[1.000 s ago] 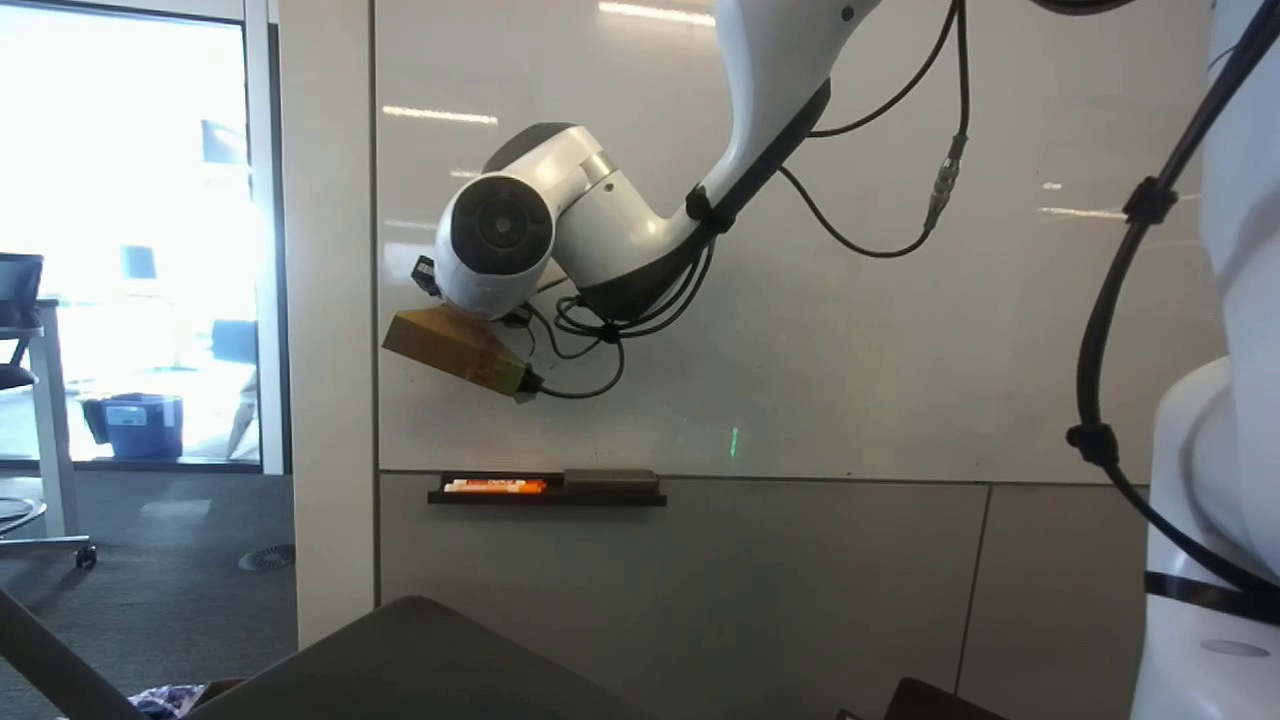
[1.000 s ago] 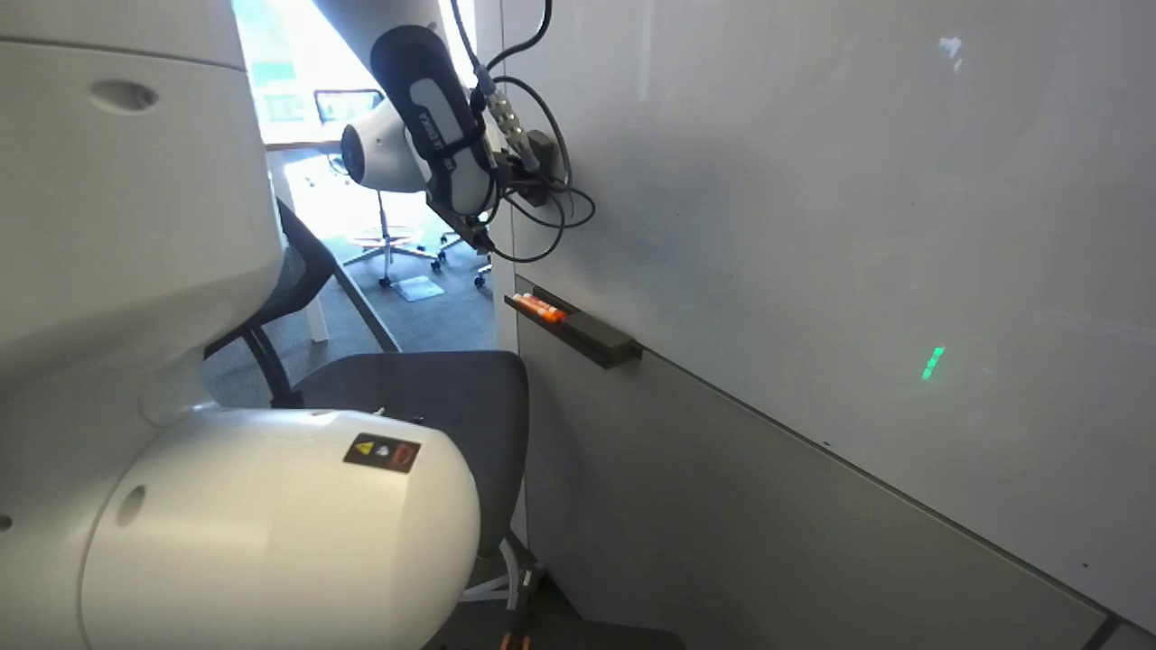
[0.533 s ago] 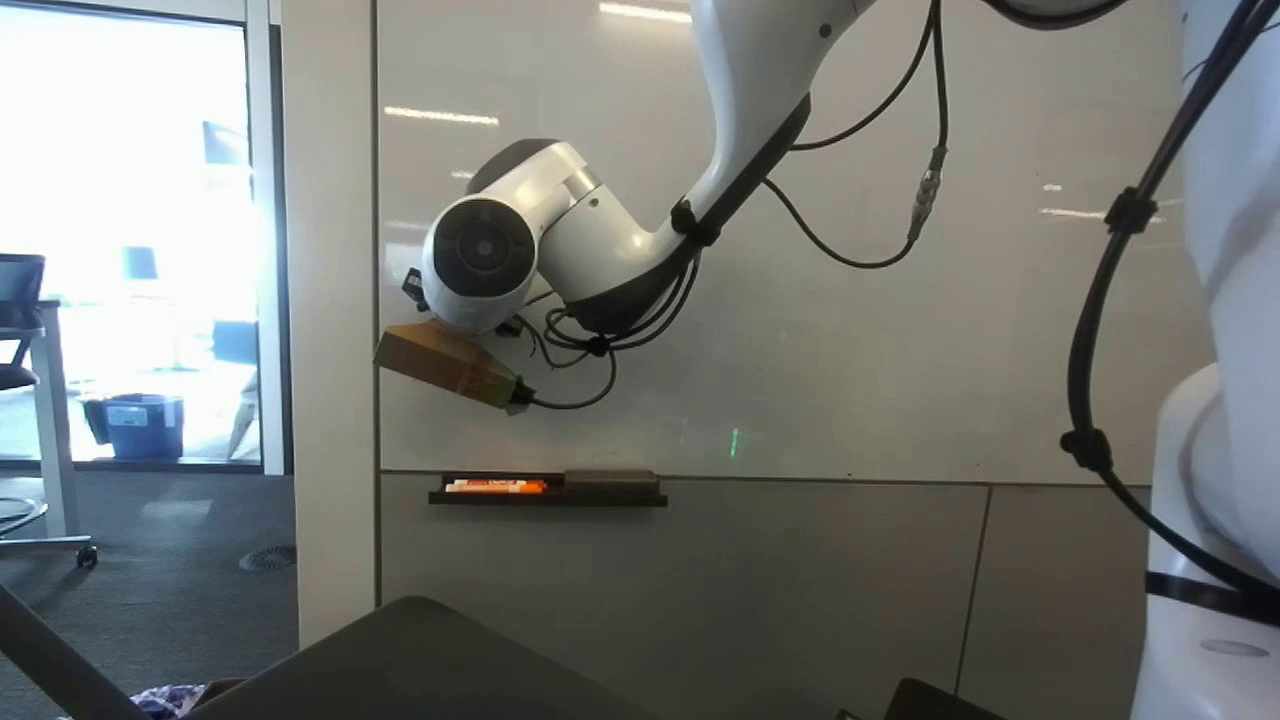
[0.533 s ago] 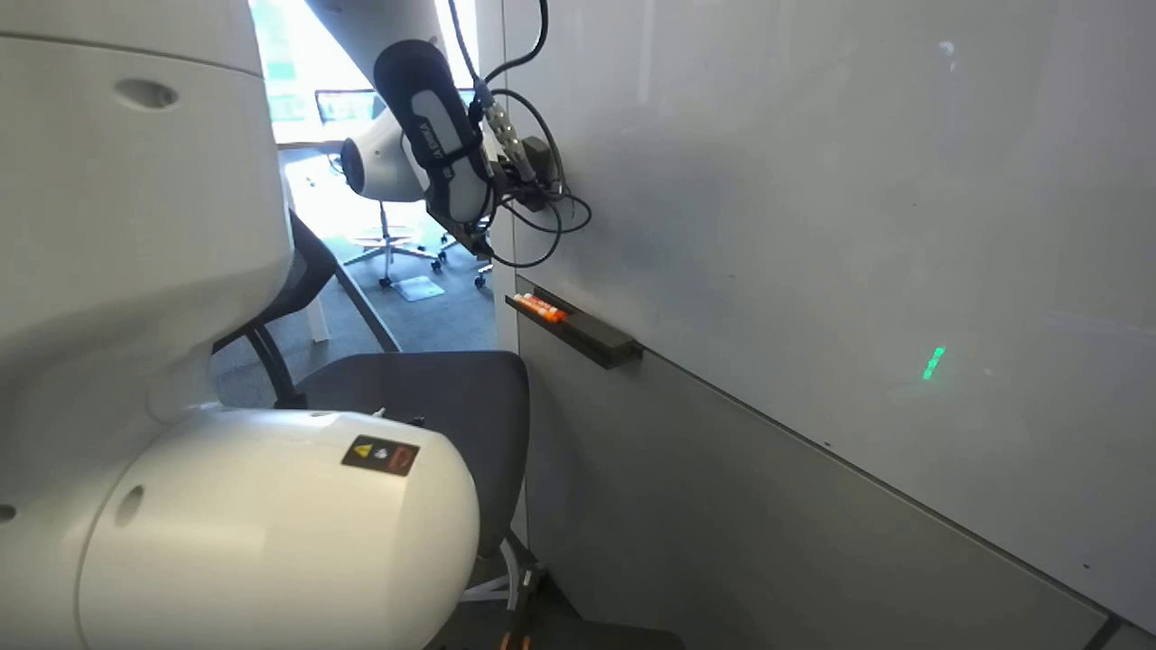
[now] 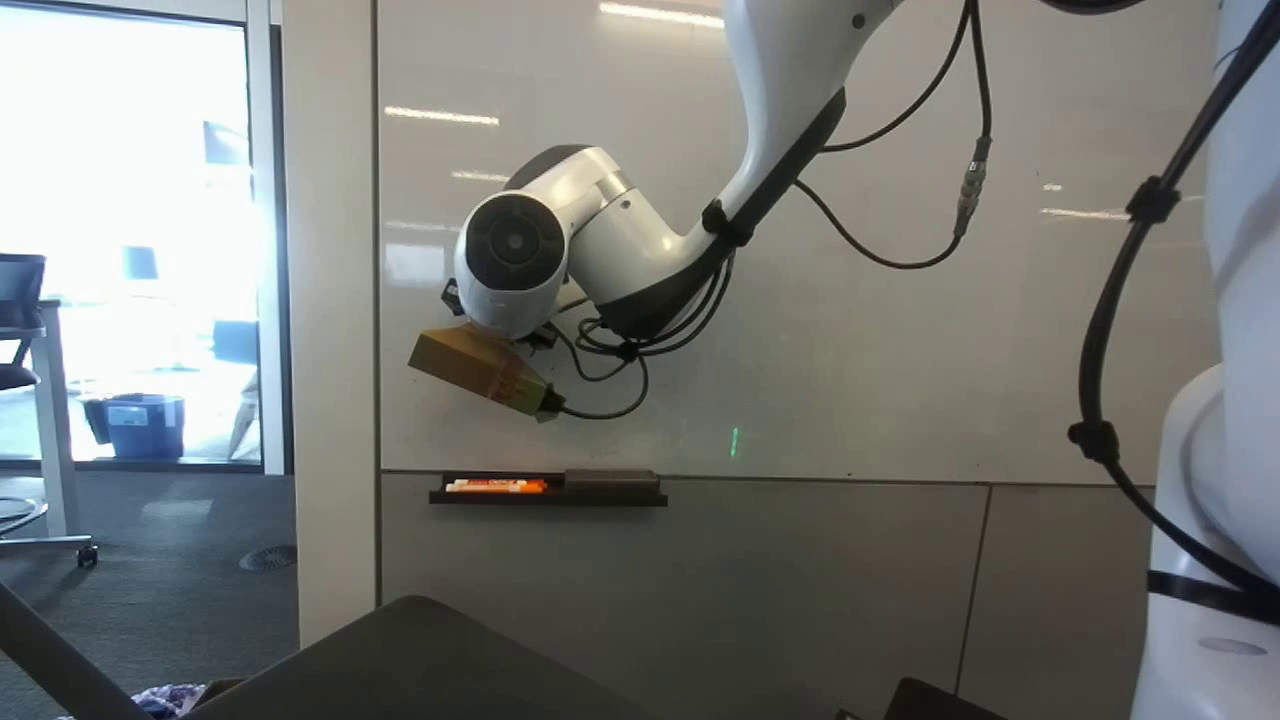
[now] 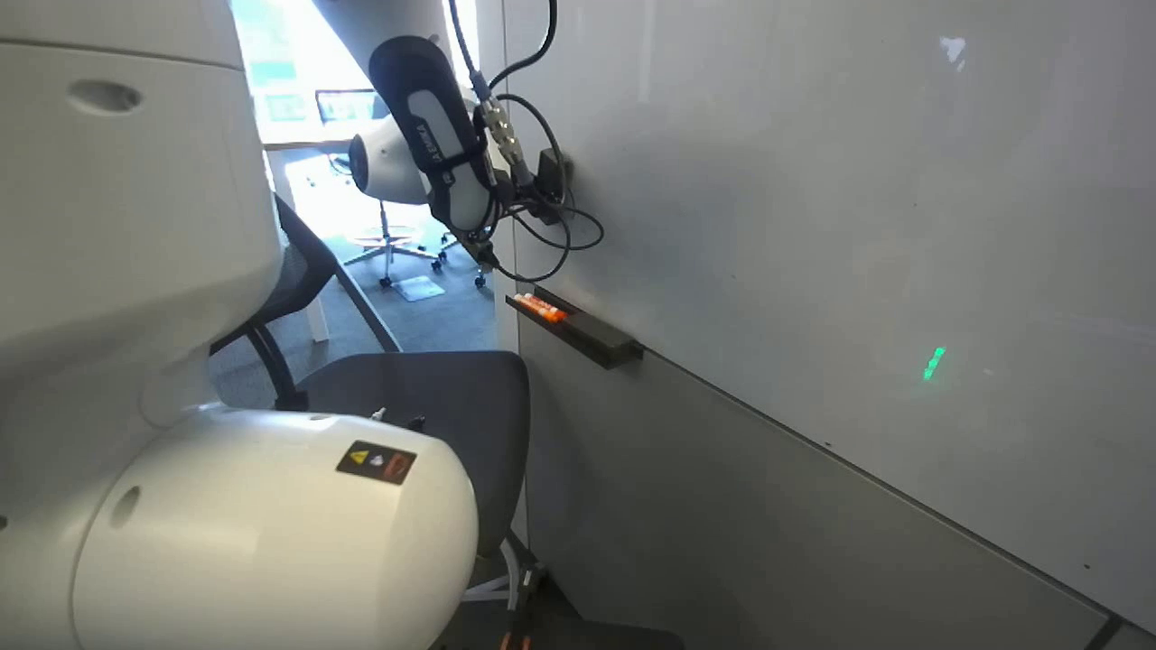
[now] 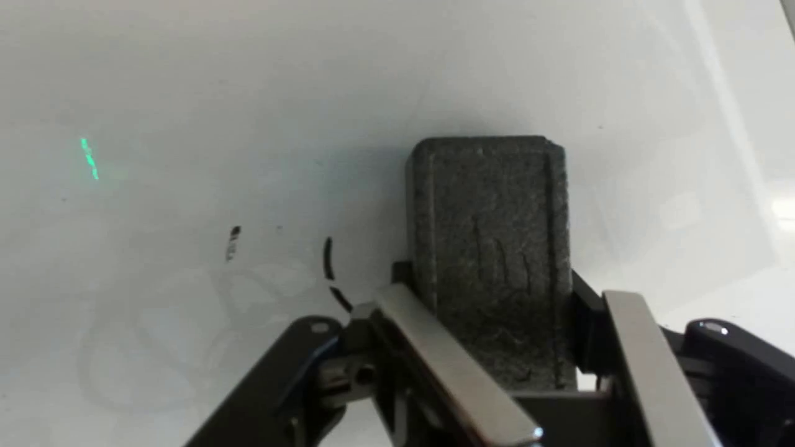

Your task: Erase the drawing on the whiteboard

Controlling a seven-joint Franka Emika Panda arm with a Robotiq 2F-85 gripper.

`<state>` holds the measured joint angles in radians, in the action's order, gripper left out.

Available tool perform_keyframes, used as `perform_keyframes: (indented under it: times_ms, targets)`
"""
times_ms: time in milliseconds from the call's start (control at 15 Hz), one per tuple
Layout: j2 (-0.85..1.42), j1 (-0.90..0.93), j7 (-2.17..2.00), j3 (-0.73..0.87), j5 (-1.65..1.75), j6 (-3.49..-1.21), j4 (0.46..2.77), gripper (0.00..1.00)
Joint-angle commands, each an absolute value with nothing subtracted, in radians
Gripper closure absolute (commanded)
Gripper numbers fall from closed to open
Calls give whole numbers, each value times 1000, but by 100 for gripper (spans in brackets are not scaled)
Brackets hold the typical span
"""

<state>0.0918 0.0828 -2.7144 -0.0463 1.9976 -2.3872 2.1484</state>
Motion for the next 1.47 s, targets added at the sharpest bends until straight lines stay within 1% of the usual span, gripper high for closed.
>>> perform_keyframes:
  times_ms: [0,333,733,1067,1400]
  targets:
    - [108,3,-2730,4,2017,-2375,2131,69]
    - [105,-19,-2715,15,2015,-2405,2148,69]
    - [89,-26,-2522,20,1917,-2537,2090,69]
    - [121,0,-2454,-5,1914,-2499,2038,69]
    - [158,19,-2409,-28,1913,-2511,1962,69]
